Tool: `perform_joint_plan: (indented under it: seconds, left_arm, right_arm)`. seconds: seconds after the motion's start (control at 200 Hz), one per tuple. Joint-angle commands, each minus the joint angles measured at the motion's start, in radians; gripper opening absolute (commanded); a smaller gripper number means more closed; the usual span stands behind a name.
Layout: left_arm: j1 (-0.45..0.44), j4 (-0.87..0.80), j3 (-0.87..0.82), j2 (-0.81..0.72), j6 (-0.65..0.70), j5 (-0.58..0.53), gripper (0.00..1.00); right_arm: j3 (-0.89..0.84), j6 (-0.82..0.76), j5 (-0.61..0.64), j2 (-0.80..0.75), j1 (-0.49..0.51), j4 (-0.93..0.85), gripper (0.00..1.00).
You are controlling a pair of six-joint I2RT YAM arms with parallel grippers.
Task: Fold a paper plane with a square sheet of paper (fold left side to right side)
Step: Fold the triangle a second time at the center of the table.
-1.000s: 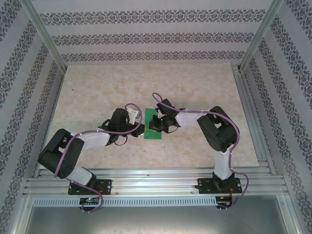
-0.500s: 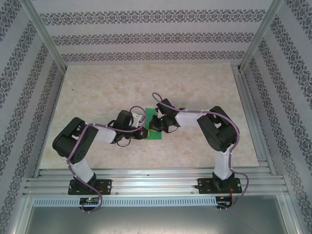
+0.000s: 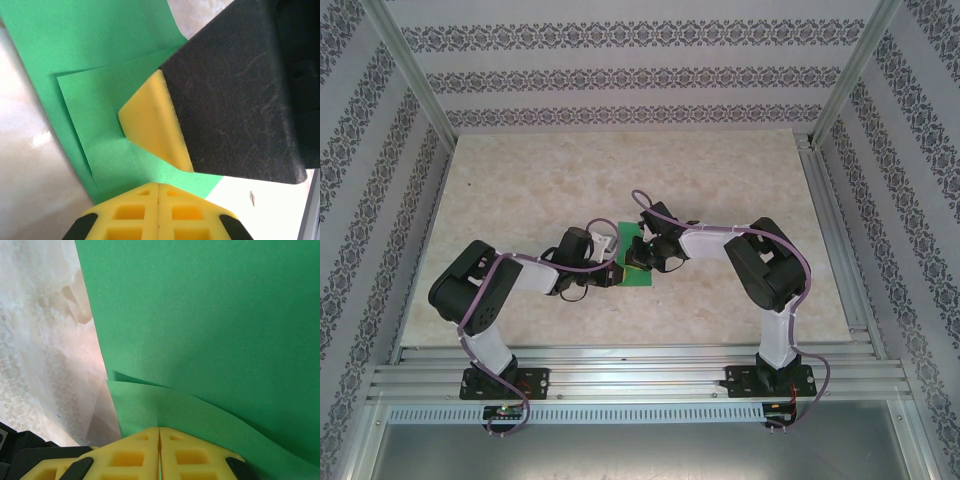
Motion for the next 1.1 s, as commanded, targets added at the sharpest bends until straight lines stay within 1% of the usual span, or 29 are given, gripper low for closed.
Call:
perform_joint_plan:
  seconds: [0.0,0.135,0.385,0.46,0.51,0.649,0.704,0.799,0.884,0.989,1.094]
  left_arm:
    - [-0.016,-0.086,-0.056,0.008,0.011,-0.070,0.00]
    - [-0.032,-0.121,-0.080,0.005,0.013,-0.122,0.00]
    - [-0.047,-0.121,-0.099,0.008,-0.004,-0.154,0.00]
    - [-0.050,-0.138,-0.089,0.012,0.000,-0.163,0.00]
    - [-0.057,-0.154,-0.081,0.014,0.006,-0.173,0.00]
    - [-0.078,-0.177,-0.065,0.022,0.010,-0.192,0.00]
    - [-0.082,-0.179,-0.061,0.025,0.008,-0.194,0.00]
    - [-0.090,-0.179,-0.057,0.024,0.007,-0.204,0.00]
    - [-0.098,-0.195,-0.048,0.025,0.013,-0.217,0.00]
    - [-0.106,-0.213,-0.040,0.023,0.019,-0.234,0.00]
    - [-0.115,-0.239,-0.033,0.022,0.030,-0.250,0.00]
  right_arm:
    - [-0.004,-0.026,0.024,0.040,0.016,-0.087,0.09]
    - [0.003,-0.021,0.010,0.019,0.015,-0.054,0.09]
    - [0.035,-0.027,0.004,-0.030,0.005,-0.046,0.11]
    - [0.033,-0.025,0.004,-0.060,-0.006,-0.039,0.11]
    - [0.029,-0.024,0.004,-0.091,-0.019,-0.034,0.14]
    - [-0.002,-0.025,0.026,-0.190,-0.053,-0.041,0.17]
    - [-0.024,-0.023,0.038,-0.226,-0.064,-0.046,0.15]
    - [-0.055,0.006,0.044,-0.242,-0.055,-0.044,0.06]
    - [-0.089,0.060,0.047,-0.231,-0.026,0.004,0.05]
    - [-0.122,0.131,0.063,-0.197,0.008,0.086,0.01]
    - [-0.130,0.166,0.090,-0.165,0.026,0.113,0.00]
